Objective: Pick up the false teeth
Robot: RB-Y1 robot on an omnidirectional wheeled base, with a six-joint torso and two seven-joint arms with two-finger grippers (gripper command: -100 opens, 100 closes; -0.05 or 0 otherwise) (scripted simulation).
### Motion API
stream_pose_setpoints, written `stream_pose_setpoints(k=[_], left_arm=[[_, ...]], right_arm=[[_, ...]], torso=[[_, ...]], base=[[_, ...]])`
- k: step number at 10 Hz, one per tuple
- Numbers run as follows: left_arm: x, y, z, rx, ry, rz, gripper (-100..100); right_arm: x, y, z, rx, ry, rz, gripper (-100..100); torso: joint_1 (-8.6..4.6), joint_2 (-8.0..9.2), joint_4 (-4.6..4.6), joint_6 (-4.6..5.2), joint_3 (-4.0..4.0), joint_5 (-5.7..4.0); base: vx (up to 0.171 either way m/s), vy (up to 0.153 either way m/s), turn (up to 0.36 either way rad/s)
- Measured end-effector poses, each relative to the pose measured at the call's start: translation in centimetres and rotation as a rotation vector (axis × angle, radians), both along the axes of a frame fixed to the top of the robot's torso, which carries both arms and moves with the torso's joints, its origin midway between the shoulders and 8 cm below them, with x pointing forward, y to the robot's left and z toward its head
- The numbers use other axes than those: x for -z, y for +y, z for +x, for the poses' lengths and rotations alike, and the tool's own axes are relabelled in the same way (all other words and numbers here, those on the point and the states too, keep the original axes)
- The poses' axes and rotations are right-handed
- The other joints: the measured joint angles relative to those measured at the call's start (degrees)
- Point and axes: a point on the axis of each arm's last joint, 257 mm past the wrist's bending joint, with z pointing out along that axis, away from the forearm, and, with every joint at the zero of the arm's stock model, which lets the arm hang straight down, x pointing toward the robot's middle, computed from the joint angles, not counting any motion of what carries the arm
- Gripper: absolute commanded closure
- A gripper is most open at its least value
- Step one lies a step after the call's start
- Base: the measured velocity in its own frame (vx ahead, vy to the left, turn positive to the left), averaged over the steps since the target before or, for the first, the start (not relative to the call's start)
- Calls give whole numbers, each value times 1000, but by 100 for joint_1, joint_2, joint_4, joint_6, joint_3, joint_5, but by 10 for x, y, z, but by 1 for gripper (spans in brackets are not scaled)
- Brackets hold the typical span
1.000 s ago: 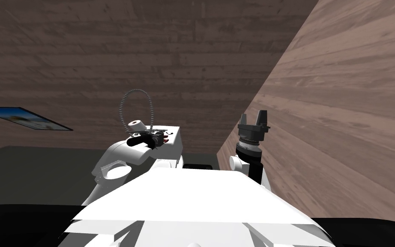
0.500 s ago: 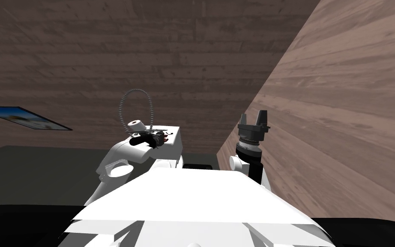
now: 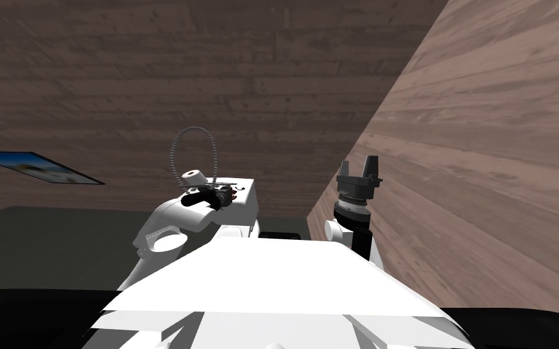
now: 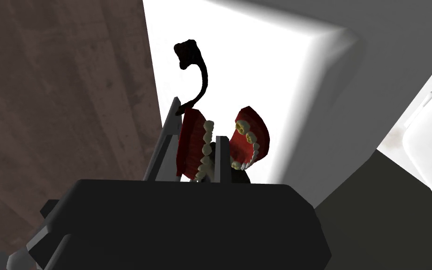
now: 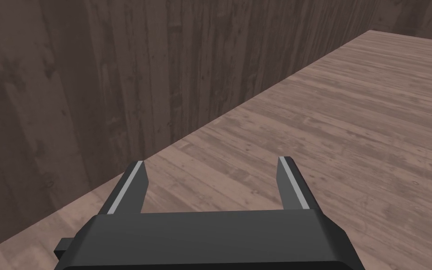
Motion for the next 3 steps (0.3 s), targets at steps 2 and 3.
stream_pose_setpoints(k=[2,3], left_arm=[[-8,-4,-6,9,0,9,100],[-8,-4,-7,8,3,10,0]], right_arm=[[0,0,0,0,0,0,0],[0,0,0,0,0,0,0]], torso=[[12,-2,-4,-10,-3,9],[15,-8,-5,-10,-6,13]], base=[[-8,5,28],[0,0,0]])
